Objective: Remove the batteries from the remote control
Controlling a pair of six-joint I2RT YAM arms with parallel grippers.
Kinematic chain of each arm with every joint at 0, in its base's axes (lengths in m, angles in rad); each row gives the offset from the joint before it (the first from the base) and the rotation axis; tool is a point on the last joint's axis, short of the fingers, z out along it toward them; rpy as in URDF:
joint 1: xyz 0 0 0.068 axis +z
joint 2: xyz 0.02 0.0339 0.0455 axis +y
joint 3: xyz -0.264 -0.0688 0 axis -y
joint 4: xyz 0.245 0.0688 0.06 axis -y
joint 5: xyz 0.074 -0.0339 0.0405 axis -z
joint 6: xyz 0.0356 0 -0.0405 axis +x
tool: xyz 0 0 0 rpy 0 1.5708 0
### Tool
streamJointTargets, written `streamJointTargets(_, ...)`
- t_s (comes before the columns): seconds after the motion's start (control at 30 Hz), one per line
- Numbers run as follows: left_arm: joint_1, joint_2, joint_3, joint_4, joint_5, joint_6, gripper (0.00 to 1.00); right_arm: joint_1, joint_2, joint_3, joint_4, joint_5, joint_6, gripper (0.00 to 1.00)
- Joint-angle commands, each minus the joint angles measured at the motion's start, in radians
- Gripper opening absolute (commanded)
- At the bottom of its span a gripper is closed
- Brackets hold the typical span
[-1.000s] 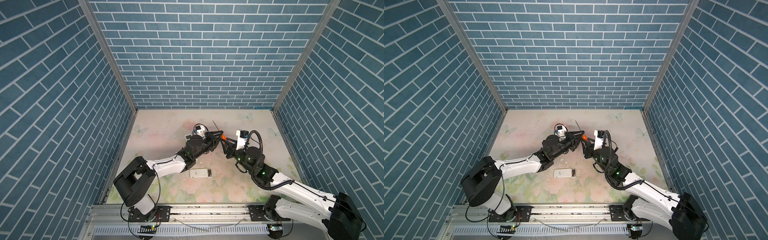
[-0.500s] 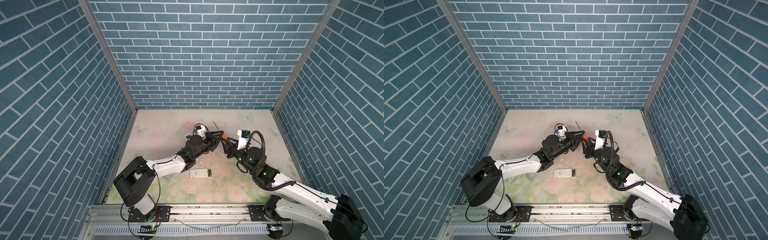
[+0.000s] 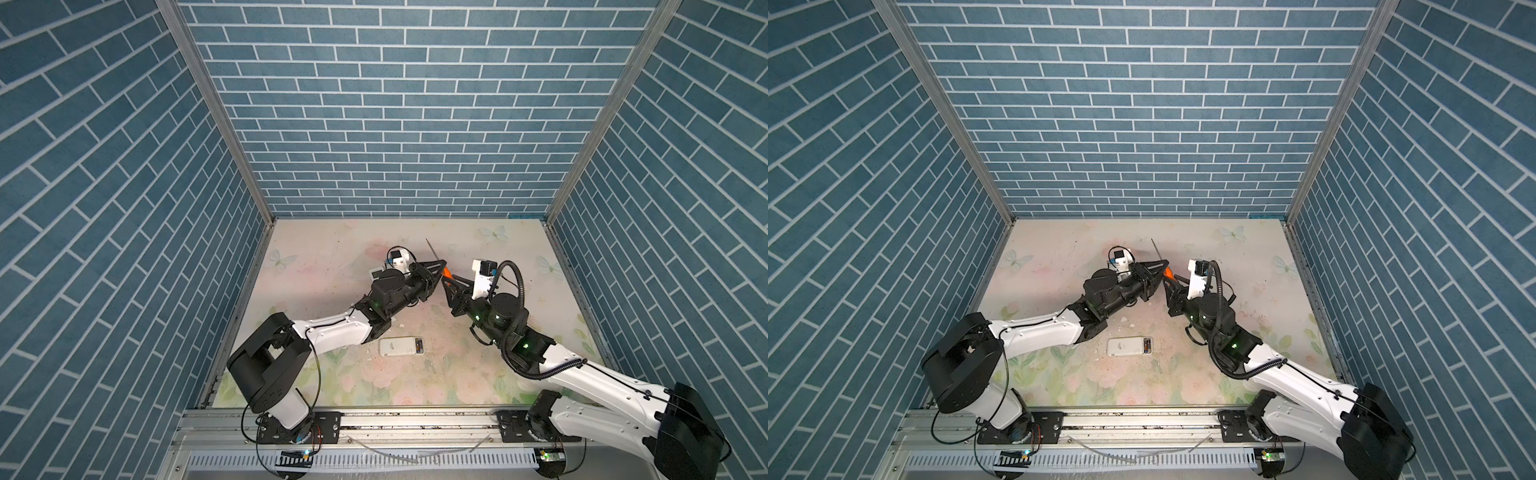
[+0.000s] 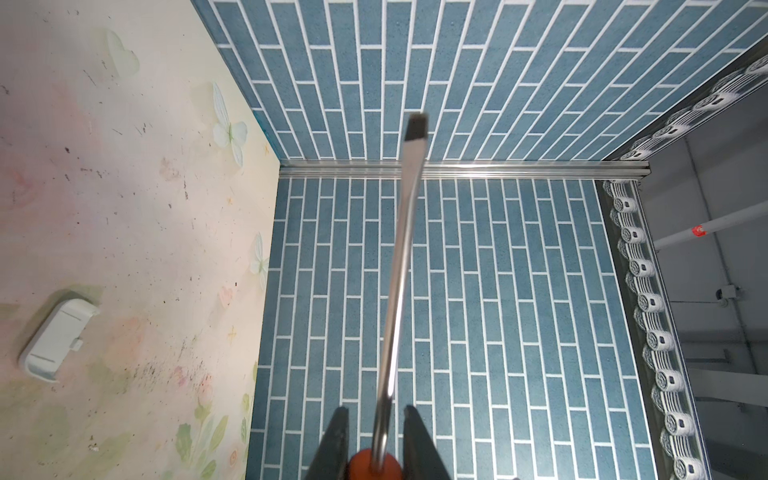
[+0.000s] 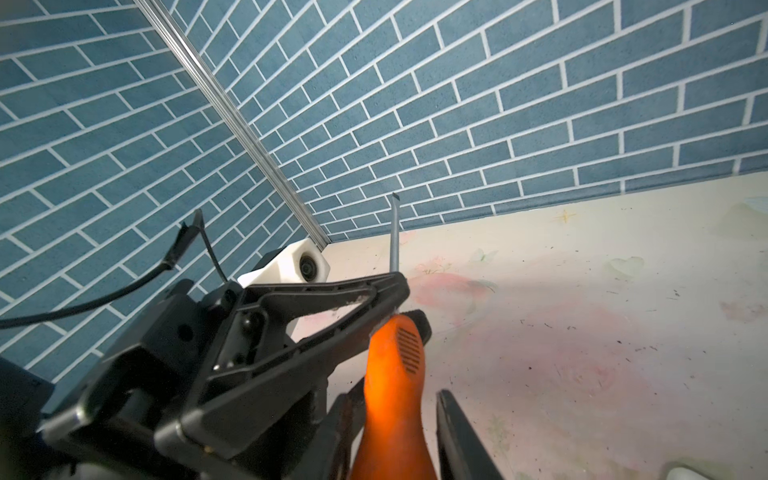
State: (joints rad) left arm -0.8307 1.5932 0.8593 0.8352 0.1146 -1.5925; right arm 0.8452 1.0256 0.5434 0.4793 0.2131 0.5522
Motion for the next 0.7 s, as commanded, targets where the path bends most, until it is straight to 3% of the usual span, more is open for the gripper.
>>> streamJointTargets(0.0,-0.021,-0.025,0.011,0.044,0.037,0.005,0.00,-0.005,0.014,0.035,0.043,0.015,-0.002,0.30)
streamJointTargets(0.43,-0.021,-0.028,-0.044,0.083,0.036,-0.009,0.00,-0.005,-0.030,0.047,0.010,0.043,-0.024,0.06)
streamJointTargets(0.67,-0.019,-0.030,-0.082,0.110,0.028,-0.012,0.00,-0.005,-0.047,0.137,-0.192,0.002,-0.074,0.00)
